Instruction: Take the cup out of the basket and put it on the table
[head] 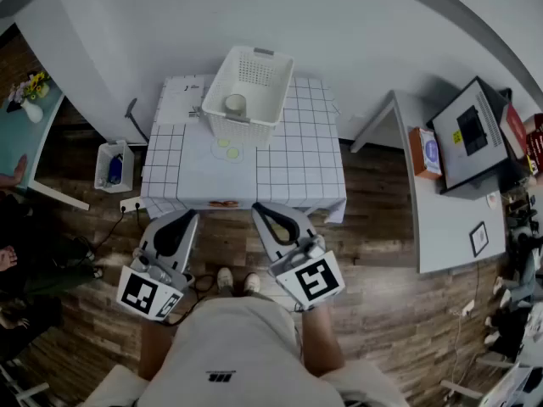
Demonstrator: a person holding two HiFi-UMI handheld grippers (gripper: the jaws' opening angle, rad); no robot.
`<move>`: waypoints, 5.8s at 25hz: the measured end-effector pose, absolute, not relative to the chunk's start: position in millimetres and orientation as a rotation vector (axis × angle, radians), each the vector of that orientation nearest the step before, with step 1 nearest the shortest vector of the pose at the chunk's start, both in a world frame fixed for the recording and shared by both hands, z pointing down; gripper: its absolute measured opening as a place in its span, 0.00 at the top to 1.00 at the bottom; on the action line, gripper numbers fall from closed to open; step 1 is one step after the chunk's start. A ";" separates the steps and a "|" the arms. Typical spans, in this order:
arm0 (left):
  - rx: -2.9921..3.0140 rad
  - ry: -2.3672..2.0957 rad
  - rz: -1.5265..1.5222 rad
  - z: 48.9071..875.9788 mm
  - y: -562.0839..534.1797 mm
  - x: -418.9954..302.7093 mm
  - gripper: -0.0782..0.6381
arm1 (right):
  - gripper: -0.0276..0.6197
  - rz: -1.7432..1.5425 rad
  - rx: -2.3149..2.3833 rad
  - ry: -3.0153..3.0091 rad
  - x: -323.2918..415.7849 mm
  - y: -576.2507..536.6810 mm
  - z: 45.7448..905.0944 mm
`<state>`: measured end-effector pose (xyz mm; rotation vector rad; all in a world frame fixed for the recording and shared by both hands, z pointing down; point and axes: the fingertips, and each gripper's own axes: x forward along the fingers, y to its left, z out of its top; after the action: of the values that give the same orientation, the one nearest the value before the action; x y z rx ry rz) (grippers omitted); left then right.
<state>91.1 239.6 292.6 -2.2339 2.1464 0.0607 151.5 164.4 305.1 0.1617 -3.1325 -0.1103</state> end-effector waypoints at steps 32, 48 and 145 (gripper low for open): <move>-2.249 2.134 0.050 299.5 197.1 64.1 0.88 | 0.94 -0.071 0.117 -3.178 118.2 131.7 308.0; -2.349 2.053 0.079 311.6 134.8 -49.0 0.88 | 0.94 -0.078 0.205 -3.113 10.6 74.4 317.1; -2.359 2.282 -0.031 387.1 -48.7 -194.9 0.88 | 0.77 -0.473 -0.391 -2.077 -181.3 -139.4 590.1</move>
<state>-194.9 -48.7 387.1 -2.3588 2.2820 -0.0308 -181.3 -139.4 590.1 -0.3909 -2.0771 -0.4729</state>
